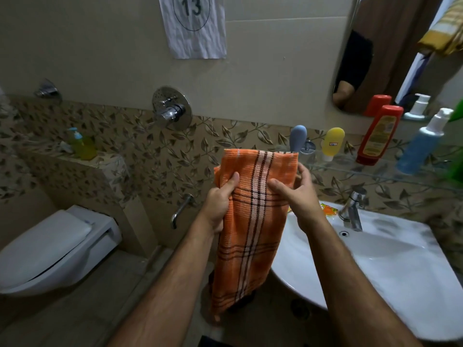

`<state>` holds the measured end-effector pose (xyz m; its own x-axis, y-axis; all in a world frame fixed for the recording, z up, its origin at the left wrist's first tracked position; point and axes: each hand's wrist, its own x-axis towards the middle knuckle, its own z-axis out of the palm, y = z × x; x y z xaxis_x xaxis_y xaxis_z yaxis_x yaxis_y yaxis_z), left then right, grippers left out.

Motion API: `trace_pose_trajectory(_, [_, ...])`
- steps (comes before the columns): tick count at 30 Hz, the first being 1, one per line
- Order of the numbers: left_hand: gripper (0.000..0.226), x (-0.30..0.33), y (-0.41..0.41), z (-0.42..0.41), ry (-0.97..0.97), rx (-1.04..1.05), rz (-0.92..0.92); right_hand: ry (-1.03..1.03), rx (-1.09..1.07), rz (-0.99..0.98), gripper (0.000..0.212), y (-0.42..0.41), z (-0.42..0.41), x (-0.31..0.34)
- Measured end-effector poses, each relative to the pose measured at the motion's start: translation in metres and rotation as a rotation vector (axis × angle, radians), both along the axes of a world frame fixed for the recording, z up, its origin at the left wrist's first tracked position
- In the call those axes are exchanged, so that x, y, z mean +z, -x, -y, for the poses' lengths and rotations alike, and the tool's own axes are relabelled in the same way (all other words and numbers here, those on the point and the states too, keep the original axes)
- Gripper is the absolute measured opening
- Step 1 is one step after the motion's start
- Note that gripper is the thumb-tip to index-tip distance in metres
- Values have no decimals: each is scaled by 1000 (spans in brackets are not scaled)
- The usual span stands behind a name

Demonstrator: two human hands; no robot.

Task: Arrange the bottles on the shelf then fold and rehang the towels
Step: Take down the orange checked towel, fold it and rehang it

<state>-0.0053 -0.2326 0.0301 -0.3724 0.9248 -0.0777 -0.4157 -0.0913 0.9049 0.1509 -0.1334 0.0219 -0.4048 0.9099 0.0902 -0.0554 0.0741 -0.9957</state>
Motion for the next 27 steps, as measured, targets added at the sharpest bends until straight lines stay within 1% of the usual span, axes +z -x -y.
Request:
trace_pose_trajectory(1, [52, 3, 1, 0, -18, -41, 17, 51, 114, -39, 108, -3, -1, 0])
trace_pose_trajectory(2, [56, 5, 3, 0, -32, -83, 31, 80, 214, -78, 98, -8, 0, 2])
trace_pose_trajectory(3, [58, 6, 5, -1, -40, -121, 45, 99, 280, -110, 87, -11, 2, 5])
trace_pose_trajectory(4, [59, 8, 6, -1, -49, -149, 57, 102, 301, -133, 75, -14, 5, 8])
trace_pose_trajectory(6, [58, 12, 7, -3, -76, -188, 48, 106, 241, -169, 50, -21, 10, 16])
trace_pose_trajectory(7, [58, 13, 8, -4, -80, -185, 19, 100, 196, -175, 43, -25, 13, 22])
trace_pose_trajectory(9, [63, 15, 7, -6, -96, -184, -53, 69, 119, -193, 37, -33, 17, 33])
trace_pose_trajectory(10, [70, 15, 5, -9, -108, -211, -97, 57, 79, -212, 34, -39, 19, 39])
trace_pose_trajectory(11, [76, 15, 0, -11, -98, -241, -136, 49, 38, -232, 30, -46, 19, 44])
trace_pose_trajectory(12, [77, 15, -7, -14, -65, -281, -165, 34, -4, -246, 25, -54, 19, 49])
trace_pose_trajectory(14, [55, 17, -28, -21, -10, -341, -194, 6, -73, -252, 21, -70, 17, 61])
trace_pose_trajectory(15, [46, 21, -41, -28, -8, -337, -202, -11, -104, -254, 23, -79, 15, 69])
trace_pose_trajectory(18, [40, 39, -75, -55, -100, -278, -194, -75, -175, -290, 34, -108, 5, 90])
trace_pose_trajectory(21, [20, 67, -111, -80, -242, -295, -168, -145, -222, -323, 51, -142, -3, 103])
trace_pose_trajectory(23, [23, 82, -137, -97, -337, -314, -198, -145, -241, -274, 60, -168, -5, 105])
trace_pose_trajectory(24, [26, 88, -147, -102, -366, -315, -204, -145, -256, -255, 54, -178, -7, 105])
trace_pose_trajectory(26, [36, 99, -164, -115, -404, -322, -197, -175, -300, -256, 33, -197, -10, 109])
trace_pose_trajectory(27, [41, 104, -173, -121, -418, -340, -199, -197, -332, -255, 28, -205, -11, 113])
